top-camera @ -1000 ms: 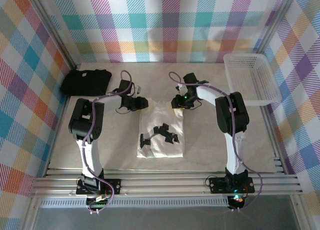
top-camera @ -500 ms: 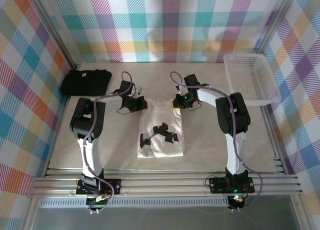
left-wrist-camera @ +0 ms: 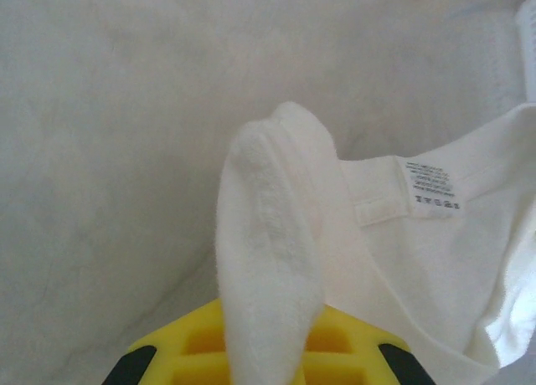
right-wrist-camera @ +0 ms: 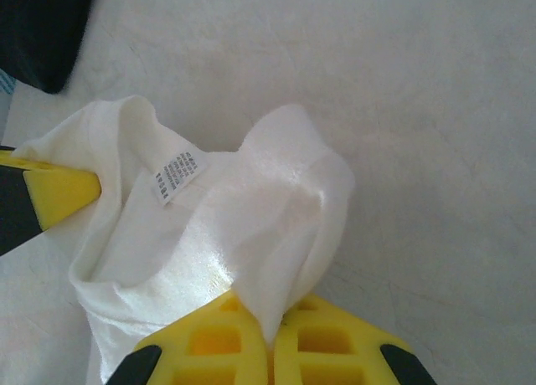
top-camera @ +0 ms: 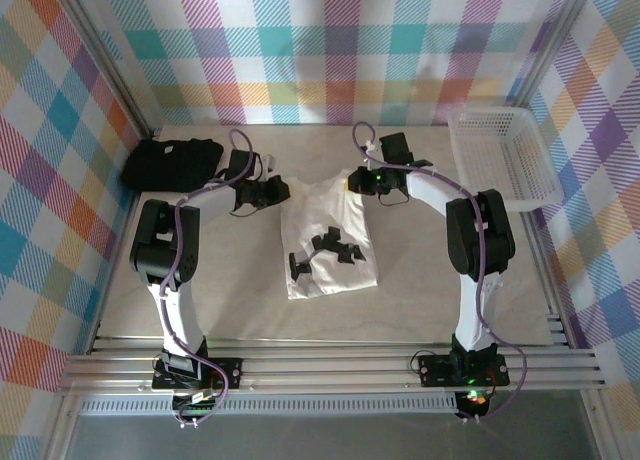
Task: Fold the inside-out t-shirt
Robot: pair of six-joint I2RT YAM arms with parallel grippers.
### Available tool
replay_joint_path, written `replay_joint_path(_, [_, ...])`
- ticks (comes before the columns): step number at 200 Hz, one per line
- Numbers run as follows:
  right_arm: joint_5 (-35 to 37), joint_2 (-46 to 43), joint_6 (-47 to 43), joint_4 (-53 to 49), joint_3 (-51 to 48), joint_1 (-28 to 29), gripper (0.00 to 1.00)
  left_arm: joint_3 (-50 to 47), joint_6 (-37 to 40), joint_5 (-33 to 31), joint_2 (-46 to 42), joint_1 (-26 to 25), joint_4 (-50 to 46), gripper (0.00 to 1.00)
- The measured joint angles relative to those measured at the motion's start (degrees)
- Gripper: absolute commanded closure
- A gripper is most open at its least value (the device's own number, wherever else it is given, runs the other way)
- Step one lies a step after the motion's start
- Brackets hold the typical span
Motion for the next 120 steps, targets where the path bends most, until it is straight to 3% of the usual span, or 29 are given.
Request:
replay_joint_path(66, [-0.02, 0.74, -2.89, 0.63, 23.89, -2.34, 1.00, 24.22, 0.74, -2.29, -1.51, 0.94, -3.15, 1.00])
replay_joint_path(93, [-1.40, -3.74, -4.59, 3.30, 20.48, -2.60, 1.00, 22.21, 1.44, -2.21, -6.47, 0.92, -2.82, 1.00])
replay_joint_path(120, [-4.20, -10.36, -5.77, 7.91, 6.91, -2.56, 1.00, 9.68, 1.46, -1.66, -12.85, 0.17, 0.76, 1.00])
